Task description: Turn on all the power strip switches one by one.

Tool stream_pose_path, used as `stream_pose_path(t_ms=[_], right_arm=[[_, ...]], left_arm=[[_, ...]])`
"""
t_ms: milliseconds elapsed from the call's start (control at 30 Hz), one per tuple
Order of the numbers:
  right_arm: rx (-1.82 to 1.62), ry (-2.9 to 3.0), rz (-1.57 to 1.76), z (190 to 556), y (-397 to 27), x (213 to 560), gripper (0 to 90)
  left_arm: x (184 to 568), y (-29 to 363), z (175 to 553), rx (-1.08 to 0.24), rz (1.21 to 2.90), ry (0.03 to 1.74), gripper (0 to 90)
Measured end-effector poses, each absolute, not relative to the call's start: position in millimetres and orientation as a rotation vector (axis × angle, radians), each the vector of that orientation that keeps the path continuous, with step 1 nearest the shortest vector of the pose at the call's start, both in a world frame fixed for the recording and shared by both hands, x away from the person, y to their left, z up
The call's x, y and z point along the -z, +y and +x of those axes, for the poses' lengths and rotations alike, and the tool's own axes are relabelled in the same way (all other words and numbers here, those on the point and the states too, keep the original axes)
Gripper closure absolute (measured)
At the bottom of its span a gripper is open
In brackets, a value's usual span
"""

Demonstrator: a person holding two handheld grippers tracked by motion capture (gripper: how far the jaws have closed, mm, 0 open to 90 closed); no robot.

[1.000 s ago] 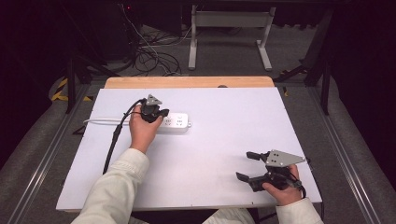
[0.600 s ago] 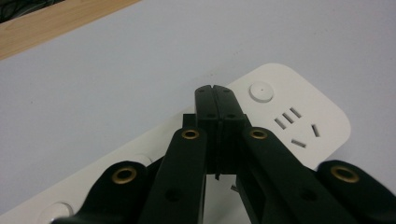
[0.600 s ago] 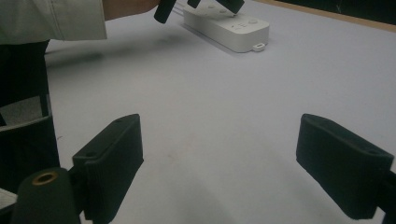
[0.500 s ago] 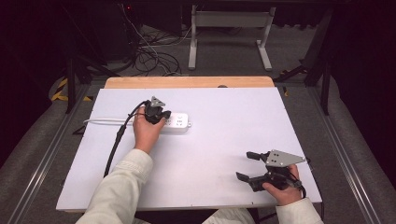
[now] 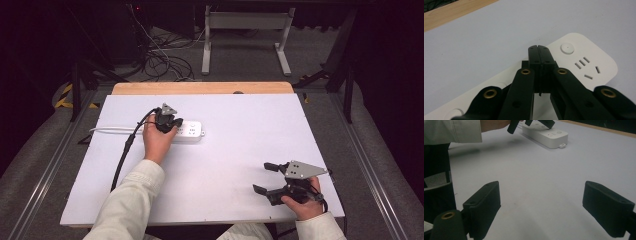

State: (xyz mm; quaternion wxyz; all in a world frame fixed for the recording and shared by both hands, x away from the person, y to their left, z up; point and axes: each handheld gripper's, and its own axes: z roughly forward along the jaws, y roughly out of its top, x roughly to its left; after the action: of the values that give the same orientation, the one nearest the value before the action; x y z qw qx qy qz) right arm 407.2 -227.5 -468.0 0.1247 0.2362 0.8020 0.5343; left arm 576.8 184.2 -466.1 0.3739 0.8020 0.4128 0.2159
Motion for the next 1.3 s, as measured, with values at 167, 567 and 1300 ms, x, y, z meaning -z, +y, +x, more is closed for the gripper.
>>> stream_pose_path(t_ms=[167, 567, 1300], right_arm=[[-1.556, 2.337, 0.690, 407.2, -227.4, 468.1, 15.4], [-1.558, 2.339, 0.685, 406.8, -227.5, 468.0, 15.3], [-1.556, 2.340, 0.684, 406.7, -227.7, 467.9, 15.4]], left_arm=[[466.3, 182.9, 576.8, -0.573, 2.065, 1.053, 89.9], [467.3, 183.5, 578.0, -0.547, 2.056, 1.071, 90.0], [462.2, 178.5, 580.3, -0.524, 2.110, 1.111, 90.0]])
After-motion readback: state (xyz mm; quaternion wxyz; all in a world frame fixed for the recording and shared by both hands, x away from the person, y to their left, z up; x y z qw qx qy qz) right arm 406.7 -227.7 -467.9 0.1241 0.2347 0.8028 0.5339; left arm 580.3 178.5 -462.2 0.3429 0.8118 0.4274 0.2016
